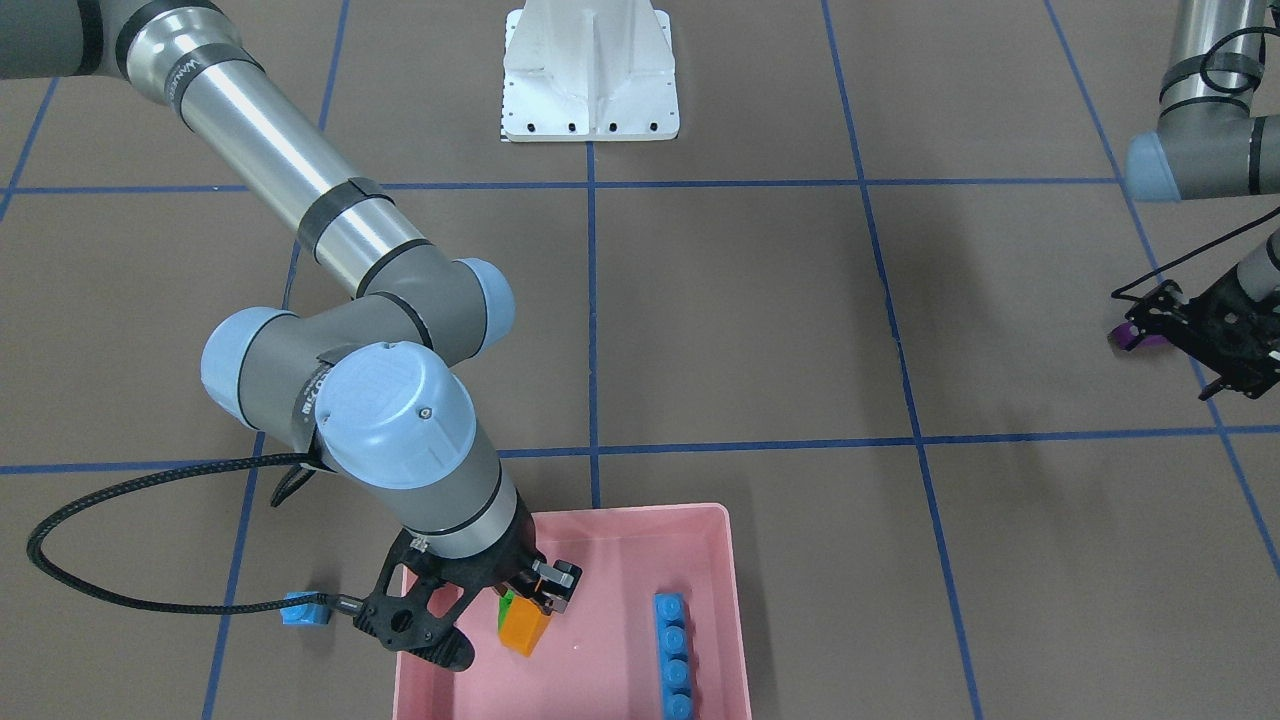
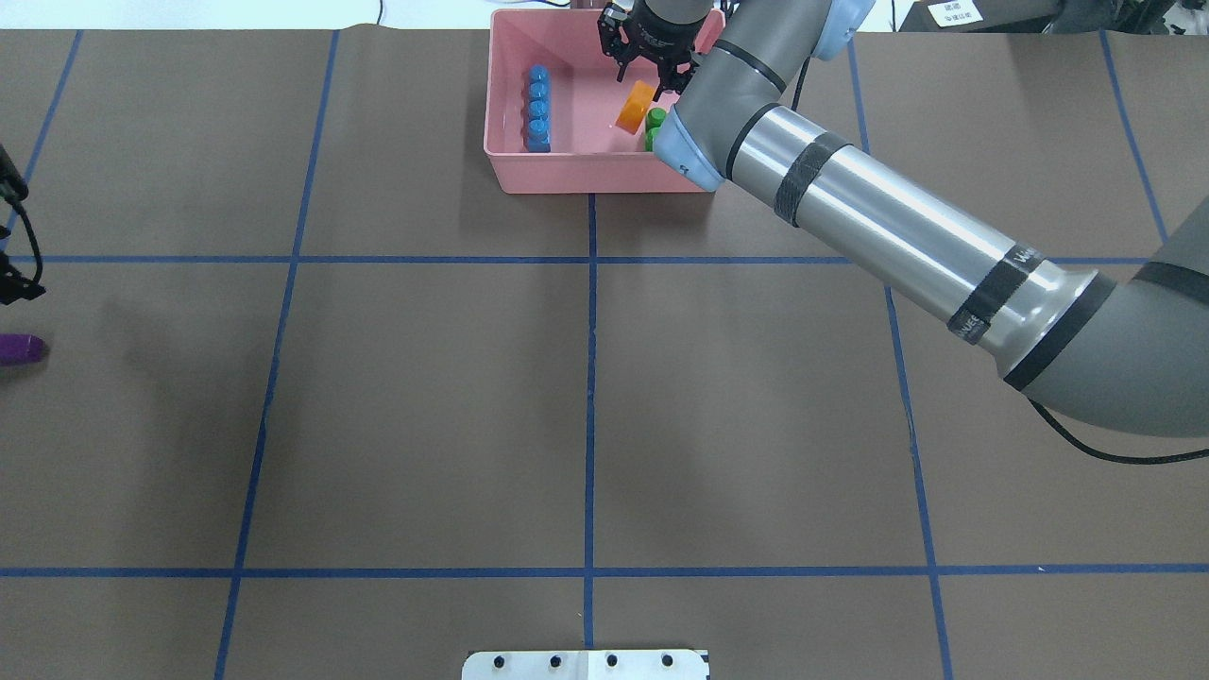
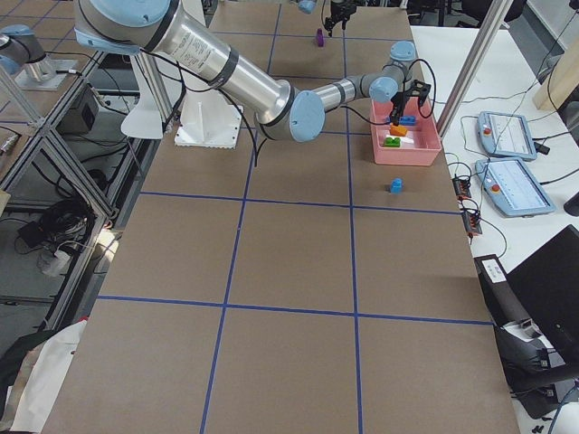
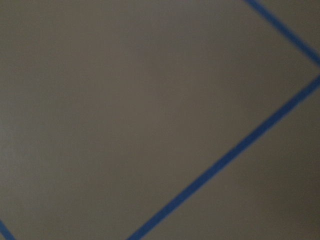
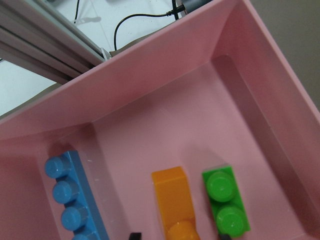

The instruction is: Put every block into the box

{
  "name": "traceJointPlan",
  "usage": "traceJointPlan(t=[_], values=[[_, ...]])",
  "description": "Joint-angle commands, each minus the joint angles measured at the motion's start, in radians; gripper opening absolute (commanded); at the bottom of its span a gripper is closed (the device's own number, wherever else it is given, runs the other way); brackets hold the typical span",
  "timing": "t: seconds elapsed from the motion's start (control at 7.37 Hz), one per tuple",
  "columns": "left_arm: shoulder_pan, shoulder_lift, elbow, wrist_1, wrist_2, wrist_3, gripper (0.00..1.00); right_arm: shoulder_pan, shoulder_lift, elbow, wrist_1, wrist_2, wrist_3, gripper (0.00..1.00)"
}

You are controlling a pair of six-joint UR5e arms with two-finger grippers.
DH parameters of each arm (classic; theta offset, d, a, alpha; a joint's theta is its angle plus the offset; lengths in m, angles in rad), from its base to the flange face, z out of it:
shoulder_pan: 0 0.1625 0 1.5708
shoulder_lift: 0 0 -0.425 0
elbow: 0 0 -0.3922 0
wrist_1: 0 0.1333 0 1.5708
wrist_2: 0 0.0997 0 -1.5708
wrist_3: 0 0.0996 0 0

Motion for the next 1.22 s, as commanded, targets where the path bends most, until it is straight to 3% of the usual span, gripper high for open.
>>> traceJointPlan(t=[0.0, 0.14, 0.81, 0.95, 1.09], values=[[0.011, 0.1, -0.02, -0.002, 0.019, 0.142, 0.99, -0.007, 0.002, 0.005, 0.007, -0.004, 0.002, 1.0], [0.047, 0.138, -0.014, -0.002, 0.083, 0.209, 0.99, -0.007, 0.002, 0.006, 0.007, -0.004, 0.002, 1.0], [0.109, 0.105, 0.003, -0.001, 0.108, 0.228, 0.98, 0.025, -0.001, 0.019, 0.007, -0.001, -0.006, 1.0], [0.112, 0.097, 0.023, -0.002, 0.108, 0.228, 0.87, 0.033, -0.016, 0.034, 0.005, 0.001, -0.012, 1.0], [0.112, 0.091, 0.026, -0.002, 0.121, 0.23, 0.44, 0.045, -0.027, 0.037, 0.005, 0.001, -0.014, 1.0]])
